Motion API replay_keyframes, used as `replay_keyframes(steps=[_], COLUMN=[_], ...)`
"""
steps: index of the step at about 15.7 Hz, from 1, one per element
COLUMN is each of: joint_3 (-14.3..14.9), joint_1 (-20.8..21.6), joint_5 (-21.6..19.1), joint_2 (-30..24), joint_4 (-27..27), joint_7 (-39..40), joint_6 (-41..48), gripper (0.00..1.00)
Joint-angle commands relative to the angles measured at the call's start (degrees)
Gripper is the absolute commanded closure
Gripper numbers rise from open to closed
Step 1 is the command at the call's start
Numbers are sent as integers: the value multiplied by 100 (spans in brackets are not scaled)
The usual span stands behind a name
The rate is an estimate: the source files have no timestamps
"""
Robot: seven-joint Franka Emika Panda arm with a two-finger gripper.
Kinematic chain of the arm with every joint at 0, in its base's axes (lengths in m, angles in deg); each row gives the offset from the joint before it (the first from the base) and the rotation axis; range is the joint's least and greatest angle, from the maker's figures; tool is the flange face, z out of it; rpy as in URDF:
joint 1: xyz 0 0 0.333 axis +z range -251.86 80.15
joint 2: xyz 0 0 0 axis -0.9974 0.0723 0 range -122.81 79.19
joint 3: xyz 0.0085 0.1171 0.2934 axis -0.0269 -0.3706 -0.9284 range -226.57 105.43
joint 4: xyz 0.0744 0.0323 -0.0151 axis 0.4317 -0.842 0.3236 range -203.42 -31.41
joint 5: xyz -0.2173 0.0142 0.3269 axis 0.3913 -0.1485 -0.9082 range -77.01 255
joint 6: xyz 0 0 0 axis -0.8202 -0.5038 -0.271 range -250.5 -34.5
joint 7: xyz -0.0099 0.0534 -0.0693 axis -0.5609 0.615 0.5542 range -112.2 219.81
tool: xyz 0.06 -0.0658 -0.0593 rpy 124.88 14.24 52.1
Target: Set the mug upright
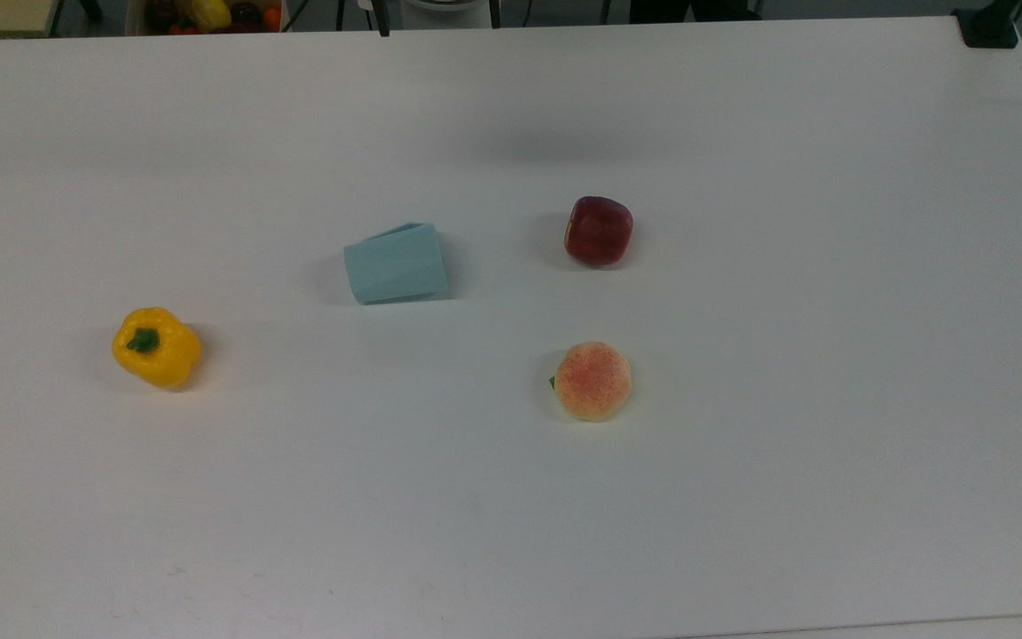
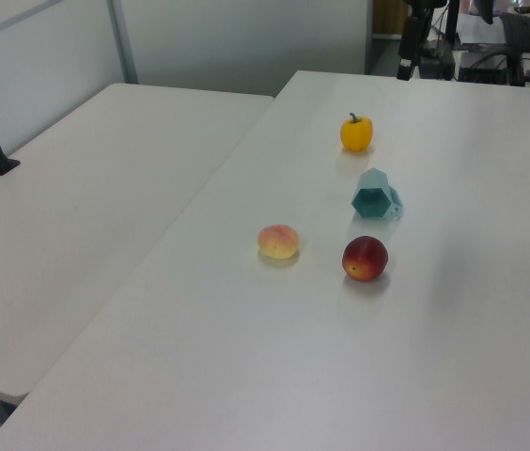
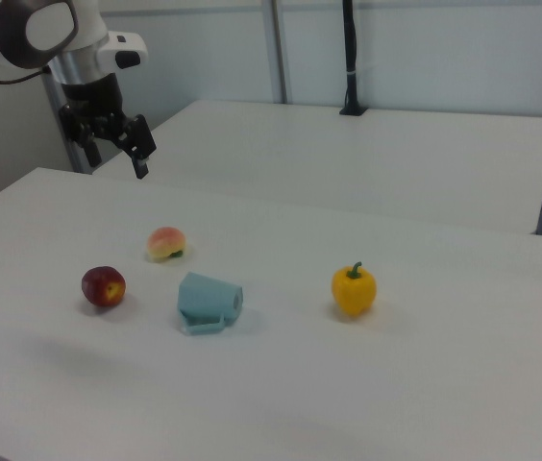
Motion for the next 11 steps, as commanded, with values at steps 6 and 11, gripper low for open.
replay_keyframes(steps=[6,11], joint_3=[63,54], joint_1=[85,85], joint_5=[-77,-77], joint_2=[-50,-32], joint_4=[-109,-117], joint_7=[118,162], joint_6=[-83,-92], gripper=[0,0])
